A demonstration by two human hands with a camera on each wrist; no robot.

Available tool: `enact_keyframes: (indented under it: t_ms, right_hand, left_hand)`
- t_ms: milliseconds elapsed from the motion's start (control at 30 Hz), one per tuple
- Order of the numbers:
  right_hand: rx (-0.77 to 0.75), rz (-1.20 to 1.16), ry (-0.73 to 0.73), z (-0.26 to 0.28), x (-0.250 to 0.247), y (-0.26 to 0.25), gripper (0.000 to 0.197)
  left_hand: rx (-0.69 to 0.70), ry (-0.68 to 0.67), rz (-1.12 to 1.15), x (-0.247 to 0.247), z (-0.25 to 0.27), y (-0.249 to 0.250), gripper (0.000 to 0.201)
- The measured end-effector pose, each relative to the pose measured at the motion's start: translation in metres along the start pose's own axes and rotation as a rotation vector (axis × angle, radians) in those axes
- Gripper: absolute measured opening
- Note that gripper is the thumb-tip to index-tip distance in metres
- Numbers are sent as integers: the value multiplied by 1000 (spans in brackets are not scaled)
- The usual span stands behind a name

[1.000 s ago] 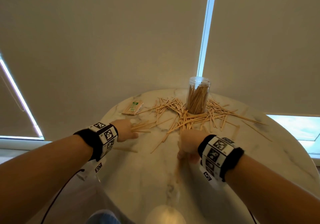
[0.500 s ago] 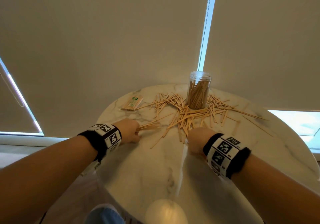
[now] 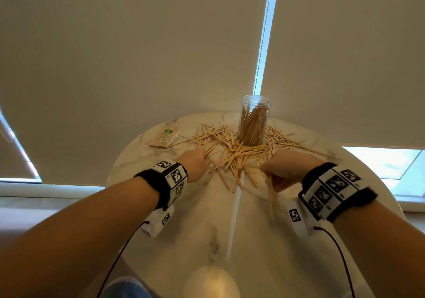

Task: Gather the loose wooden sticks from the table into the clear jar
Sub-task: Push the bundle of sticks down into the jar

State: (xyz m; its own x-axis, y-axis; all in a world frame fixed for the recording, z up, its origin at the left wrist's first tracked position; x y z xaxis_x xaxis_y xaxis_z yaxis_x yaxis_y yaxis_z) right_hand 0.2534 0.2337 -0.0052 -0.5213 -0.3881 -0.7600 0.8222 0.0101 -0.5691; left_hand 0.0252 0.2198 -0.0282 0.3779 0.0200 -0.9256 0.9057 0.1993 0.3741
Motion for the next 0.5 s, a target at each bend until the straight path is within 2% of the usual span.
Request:
enact_keyframes:
  t_ms: [67, 133, 233, 300, 400, 467, 500]
  right_hand:
    - [41, 0, 36, -9, -8, 7, 23]
    - [78, 38, 53, -20, -13, 14, 25]
    - [111, 246, 83, -31, -24, 17, 30]
    - [108, 350, 116, -32, -27, 11, 39]
    - [44, 495, 55, -48, -9, -1, 63]
    - [14, 557, 3, -58, 5, -7, 76]
    - [3, 590, -21, -61, 9, -11, 73]
  left_hand:
    - [-22, -14, -10, 7, -8, 7, 25]
    - [-49, 31, -13, 5, -17, 14, 28]
    - [-87, 45, -76, 4, -32, 26, 44]
    - [-100, 12, -123, 10, -44, 35, 55]
    - [-83, -47, -157, 27, -59, 53, 78]
    - [-53, -78, -242, 36, -63, 65, 75]
    - [-49, -82, -277, 38, -65, 68, 68]
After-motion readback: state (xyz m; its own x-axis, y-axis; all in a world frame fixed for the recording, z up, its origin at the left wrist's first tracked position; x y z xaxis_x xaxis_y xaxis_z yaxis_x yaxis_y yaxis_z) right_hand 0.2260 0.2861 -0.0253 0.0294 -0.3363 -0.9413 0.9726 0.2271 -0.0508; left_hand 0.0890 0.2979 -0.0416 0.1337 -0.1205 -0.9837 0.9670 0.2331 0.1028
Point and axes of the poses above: each hand's wrist, its own z-axis away from the middle knuckle, its own x-axis out of the palm, y = z × x, the point moved 10 cm from there along -z, towards the middle knuckle, and after that the axes turned 3 degrees about -x, right-handed, at the moved point
